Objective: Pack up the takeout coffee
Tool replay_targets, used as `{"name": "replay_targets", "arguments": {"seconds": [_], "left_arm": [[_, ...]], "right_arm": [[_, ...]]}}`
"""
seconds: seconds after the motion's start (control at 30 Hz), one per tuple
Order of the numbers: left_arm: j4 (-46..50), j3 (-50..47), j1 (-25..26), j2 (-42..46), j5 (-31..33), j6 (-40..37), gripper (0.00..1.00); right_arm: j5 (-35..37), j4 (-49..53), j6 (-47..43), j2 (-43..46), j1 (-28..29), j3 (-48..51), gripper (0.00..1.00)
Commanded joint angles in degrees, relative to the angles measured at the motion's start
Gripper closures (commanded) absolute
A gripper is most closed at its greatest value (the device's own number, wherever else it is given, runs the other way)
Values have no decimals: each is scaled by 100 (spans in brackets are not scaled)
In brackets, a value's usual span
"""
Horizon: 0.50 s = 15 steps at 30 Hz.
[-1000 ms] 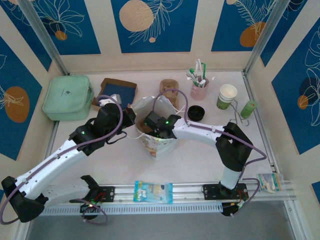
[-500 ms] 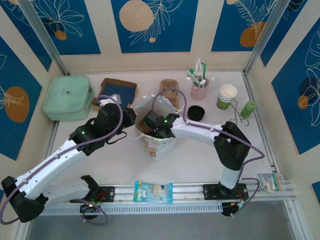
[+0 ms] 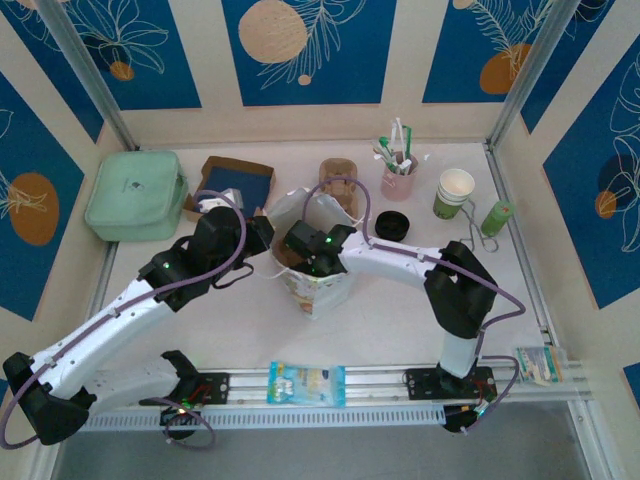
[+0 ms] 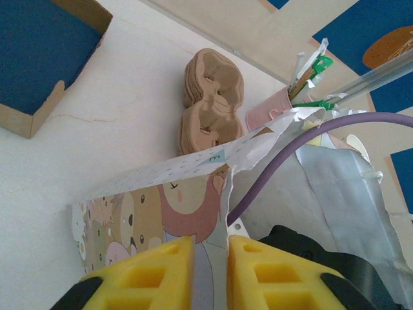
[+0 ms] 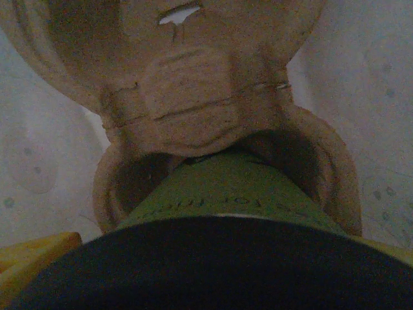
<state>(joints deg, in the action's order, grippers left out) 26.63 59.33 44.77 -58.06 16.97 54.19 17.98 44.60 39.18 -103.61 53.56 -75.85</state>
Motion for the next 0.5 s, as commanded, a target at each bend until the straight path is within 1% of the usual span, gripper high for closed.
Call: {"name": "replay_targets", "arguments": {"seconds": [0.0, 0.13, 0.33, 0.47], "left_arm": [[255, -54, 47, 56, -60, -111, 72], [289, -10, 51, 67, -19, -150, 61], [338, 43, 48, 66, 14, -203, 48], [402, 90, 49, 55, 58, -251, 44]], "right_arm": [[133, 411, -68, -293, -69, 72, 1], [96, 564, -129, -240, -47, -72, 1], [77, 844, -217, -223, -21, -362, 1], [75, 1009, -244, -186, -16, -529, 1]]}}
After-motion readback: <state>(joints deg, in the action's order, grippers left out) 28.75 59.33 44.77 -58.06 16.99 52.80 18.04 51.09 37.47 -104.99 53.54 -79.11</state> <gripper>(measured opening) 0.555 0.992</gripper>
